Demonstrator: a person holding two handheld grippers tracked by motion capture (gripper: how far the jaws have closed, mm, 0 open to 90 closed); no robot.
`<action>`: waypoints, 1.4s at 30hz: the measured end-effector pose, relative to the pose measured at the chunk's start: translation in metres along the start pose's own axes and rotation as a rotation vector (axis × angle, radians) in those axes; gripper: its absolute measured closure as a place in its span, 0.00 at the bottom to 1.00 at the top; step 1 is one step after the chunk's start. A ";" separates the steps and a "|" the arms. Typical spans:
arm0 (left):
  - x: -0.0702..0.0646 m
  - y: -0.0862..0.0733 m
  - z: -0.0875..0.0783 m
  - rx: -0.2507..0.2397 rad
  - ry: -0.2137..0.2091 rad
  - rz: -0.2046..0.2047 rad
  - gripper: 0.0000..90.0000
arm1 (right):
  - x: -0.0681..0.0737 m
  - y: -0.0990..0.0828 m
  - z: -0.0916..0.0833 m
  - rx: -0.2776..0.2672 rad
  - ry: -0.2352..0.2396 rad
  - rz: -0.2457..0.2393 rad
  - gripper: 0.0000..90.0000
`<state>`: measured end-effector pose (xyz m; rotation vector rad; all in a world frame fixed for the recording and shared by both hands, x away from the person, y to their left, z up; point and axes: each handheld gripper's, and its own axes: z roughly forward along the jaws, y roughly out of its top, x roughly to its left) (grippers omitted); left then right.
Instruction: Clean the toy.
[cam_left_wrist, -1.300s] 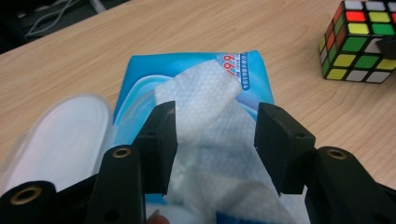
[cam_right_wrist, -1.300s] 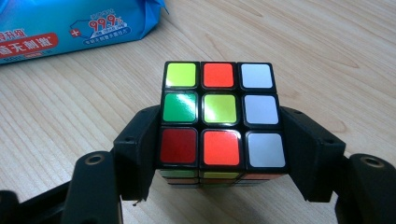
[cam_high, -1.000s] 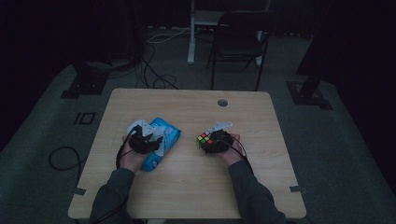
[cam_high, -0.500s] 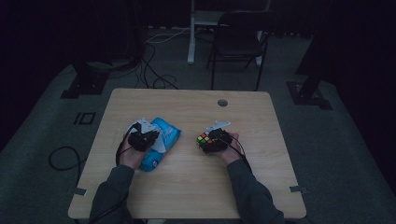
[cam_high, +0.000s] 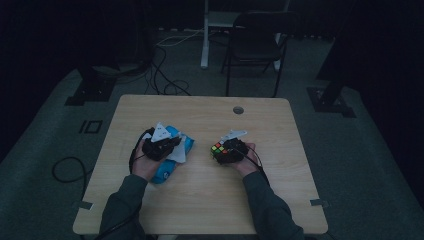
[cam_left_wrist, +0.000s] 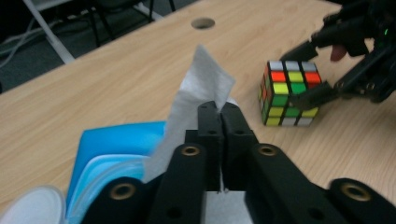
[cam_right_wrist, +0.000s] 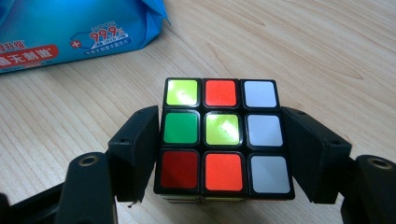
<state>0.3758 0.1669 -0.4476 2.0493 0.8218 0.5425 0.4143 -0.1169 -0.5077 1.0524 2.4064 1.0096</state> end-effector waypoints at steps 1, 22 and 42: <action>0.001 -0.002 0.001 0.003 0.005 -0.014 0.86 | 0.000 0.000 0.000 0.000 0.001 0.003 0.35; 0.027 -0.035 0.012 0.145 0.095 -0.097 0.75 | -0.002 -0.004 0.001 0.002 0.010 0.003 0.34; 0.030 -0.030 0.005 0.117 0.112 -0.104 0.98 | -0.001 0.000 0.009 0.028 0.003 -0.004 0.37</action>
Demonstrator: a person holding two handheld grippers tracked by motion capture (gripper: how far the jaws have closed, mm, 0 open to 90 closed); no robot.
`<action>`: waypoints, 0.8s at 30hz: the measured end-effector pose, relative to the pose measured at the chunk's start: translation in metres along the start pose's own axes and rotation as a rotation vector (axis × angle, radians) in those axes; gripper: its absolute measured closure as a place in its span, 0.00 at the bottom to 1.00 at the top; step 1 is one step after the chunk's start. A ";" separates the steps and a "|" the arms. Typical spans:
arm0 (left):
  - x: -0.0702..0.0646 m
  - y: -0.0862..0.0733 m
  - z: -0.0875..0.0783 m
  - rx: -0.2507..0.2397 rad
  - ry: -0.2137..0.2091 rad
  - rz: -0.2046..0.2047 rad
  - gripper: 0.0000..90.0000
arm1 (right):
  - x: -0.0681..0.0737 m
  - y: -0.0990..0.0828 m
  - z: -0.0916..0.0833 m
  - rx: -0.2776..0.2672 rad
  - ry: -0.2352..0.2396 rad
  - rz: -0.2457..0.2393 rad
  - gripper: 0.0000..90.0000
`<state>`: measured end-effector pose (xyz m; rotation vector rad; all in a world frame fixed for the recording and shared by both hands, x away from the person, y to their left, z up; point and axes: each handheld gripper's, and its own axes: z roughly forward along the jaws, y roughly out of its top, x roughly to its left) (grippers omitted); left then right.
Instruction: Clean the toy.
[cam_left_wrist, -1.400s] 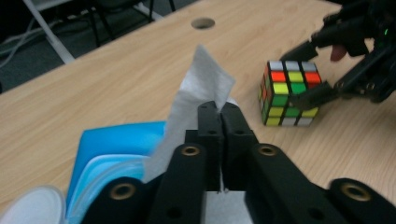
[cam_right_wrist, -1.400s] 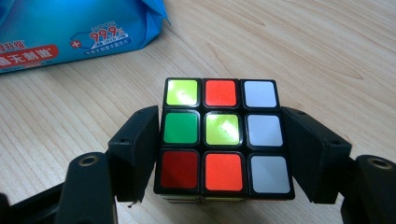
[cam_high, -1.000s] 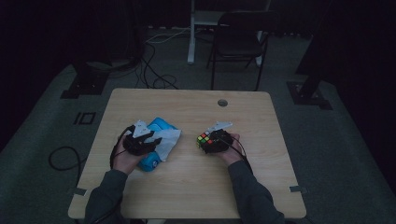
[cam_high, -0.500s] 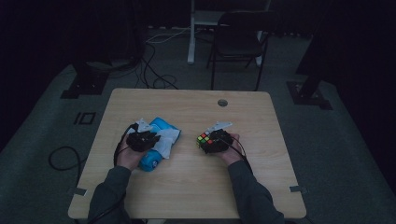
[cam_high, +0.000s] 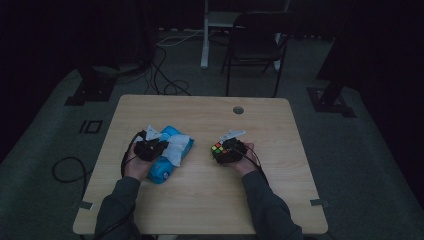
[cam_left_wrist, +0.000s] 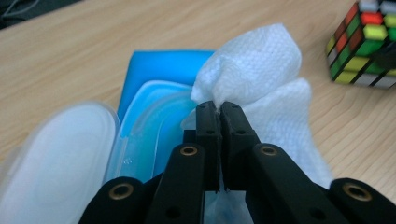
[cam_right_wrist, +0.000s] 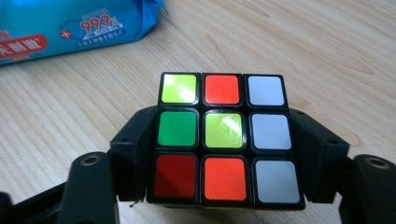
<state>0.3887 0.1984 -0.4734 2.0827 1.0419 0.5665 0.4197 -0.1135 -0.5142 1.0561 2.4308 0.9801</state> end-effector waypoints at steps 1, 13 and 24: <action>0.000 0.001 -0.002 -0.011 0.002 -0.001 0.98 | 0.000 0.000 0.001 0.003 -0.002 0.000 0.37; -0.007 0.018 -0.025 -0.116 -0.022 0.007 0.98 | 0.000 0.000 0.000 0.008 0.003 -0.007 0.38; -0.018 0.034 -0.027 -0.164 -0.069 0.026 0.98 | 0.004 -0.001 -0.006 -0.017 0.005 -0.027 0.38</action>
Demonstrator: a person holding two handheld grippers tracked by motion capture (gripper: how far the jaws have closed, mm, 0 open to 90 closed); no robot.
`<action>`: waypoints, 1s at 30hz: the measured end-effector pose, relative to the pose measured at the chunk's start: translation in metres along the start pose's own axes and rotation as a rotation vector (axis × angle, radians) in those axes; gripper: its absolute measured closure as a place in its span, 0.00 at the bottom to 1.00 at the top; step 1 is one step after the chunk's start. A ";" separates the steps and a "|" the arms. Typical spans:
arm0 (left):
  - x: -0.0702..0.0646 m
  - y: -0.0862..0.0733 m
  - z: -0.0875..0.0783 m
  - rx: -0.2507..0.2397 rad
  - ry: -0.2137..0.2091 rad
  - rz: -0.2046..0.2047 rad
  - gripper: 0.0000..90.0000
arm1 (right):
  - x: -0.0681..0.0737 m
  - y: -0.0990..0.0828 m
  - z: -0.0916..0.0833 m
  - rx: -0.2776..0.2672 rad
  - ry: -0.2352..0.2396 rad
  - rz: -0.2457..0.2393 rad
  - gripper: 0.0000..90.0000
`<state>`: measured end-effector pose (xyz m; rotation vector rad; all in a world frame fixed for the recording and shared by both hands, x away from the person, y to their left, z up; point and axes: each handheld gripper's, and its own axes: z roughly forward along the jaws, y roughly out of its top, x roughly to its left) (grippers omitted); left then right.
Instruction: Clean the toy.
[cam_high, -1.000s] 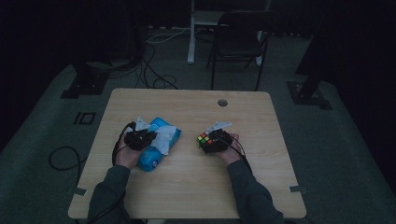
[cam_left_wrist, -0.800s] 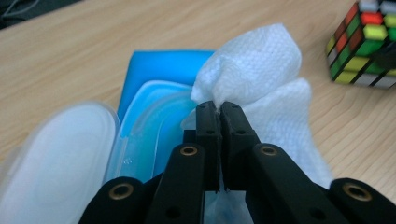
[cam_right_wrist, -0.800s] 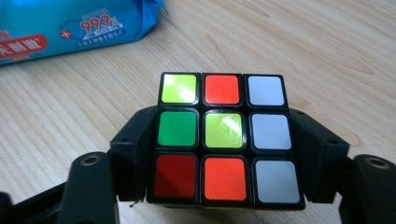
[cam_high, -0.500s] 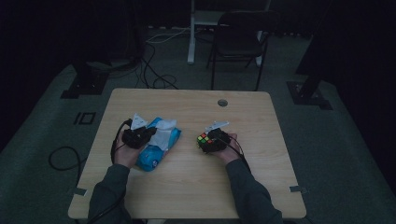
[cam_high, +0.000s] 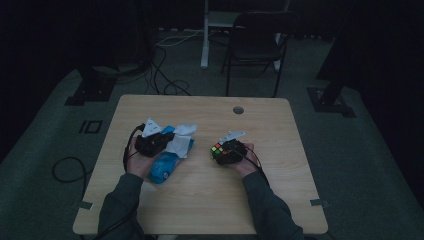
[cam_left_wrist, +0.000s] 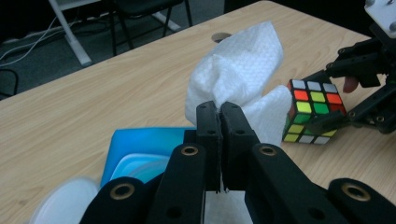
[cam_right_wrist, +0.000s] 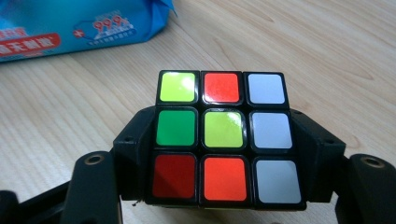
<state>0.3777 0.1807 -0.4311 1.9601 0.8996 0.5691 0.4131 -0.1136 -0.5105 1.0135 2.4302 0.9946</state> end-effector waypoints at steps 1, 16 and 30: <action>-0.001 0.001 0.002 -0.001 -0.003 0.000 0.98 | 0.001 0.001 -0.001 0.000 0.003 -0.002 0.38; -0.014 0.010 0.020 -0.009 -0.050 0.011 0.98 | 0.010 0.006 -0.007 -0.022 0.034 -0.028 0.38; -0.023 0.009 0.035 0.008 -0.063 0.022 0.98 | 0.018 0.011 -0.009 -0.032 0.057 -0.049 0.38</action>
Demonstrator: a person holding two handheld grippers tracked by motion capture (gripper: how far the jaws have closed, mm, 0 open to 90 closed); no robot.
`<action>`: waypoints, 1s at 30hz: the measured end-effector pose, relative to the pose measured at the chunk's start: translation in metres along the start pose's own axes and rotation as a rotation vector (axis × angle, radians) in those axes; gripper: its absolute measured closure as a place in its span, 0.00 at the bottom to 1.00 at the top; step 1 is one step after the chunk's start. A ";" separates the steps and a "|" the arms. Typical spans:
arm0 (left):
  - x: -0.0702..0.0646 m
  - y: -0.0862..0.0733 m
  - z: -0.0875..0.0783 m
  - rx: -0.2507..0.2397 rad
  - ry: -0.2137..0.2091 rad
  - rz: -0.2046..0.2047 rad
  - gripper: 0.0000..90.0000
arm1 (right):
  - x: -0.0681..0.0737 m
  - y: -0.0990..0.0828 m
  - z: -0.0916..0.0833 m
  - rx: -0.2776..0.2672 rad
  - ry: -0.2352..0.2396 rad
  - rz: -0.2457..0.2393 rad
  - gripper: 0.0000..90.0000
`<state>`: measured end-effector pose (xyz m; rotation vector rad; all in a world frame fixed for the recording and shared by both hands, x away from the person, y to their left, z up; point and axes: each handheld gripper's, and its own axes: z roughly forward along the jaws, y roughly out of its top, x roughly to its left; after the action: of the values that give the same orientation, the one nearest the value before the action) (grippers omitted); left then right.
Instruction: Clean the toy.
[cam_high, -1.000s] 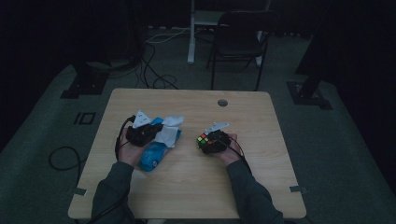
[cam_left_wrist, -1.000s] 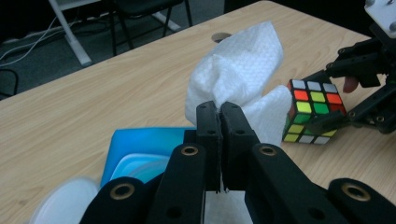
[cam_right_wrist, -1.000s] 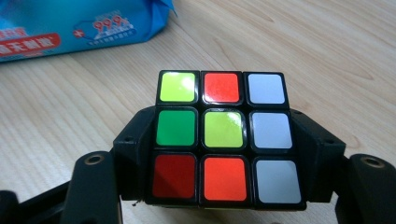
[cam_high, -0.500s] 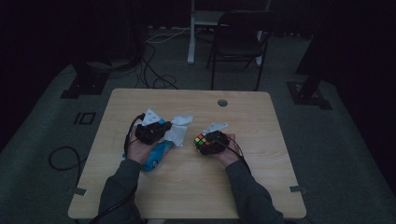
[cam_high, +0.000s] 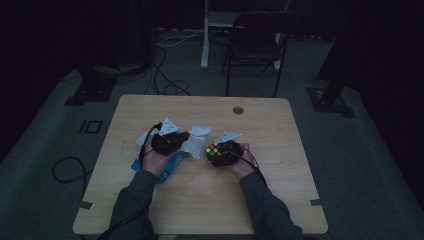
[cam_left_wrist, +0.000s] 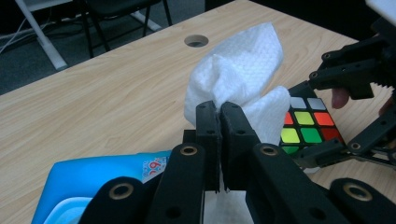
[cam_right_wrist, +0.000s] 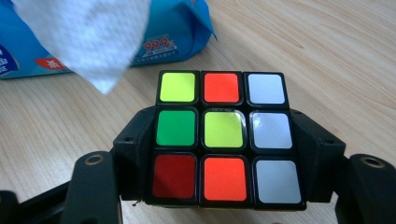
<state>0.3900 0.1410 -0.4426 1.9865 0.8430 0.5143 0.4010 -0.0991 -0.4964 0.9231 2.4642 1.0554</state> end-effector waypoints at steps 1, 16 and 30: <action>-0.001 0.000 0.001 0.004 -0.004 0.003 0.98 | 0.001 0.000 0.000 -0.003 0.002 -0.002 0.38; -0.016 0.000 0.019 0.023 -0.024 0.027 0.98 | 0.006 0.004 0.001 -0.002 0.010 -0.016 0.38; -0.034 -0.001 0.040 0.062 -0.081 0.068 0.97 | 0.008 0.006 0.000 -0.008 0.013 -0.035 0.38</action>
<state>0.3919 0.0931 -0.4652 2.0838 0.7518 0.4481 0.3979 -0.0902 -0.4923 0.8700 2.4761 1.0618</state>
